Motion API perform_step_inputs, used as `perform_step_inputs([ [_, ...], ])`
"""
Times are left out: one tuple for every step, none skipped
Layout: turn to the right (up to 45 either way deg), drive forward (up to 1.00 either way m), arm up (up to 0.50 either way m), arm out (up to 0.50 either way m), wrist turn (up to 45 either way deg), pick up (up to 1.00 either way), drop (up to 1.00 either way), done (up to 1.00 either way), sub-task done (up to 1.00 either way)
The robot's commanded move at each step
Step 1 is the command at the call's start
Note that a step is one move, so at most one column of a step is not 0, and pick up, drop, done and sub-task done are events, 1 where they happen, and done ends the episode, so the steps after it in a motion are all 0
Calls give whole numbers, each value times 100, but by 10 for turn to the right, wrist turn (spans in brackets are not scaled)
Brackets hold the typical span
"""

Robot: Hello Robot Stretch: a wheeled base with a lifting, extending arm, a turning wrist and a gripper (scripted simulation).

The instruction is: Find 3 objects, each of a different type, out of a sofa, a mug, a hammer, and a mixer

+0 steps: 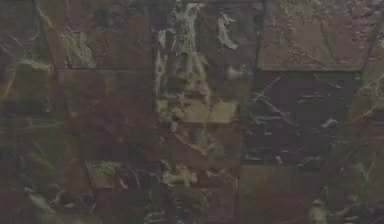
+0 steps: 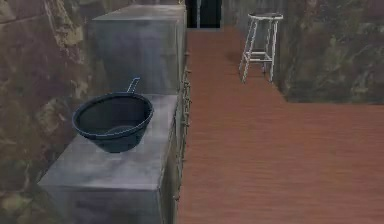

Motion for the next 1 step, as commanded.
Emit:
perform_step_inputs([
  [-420,0,0,0,0,0,0,0,0],
])
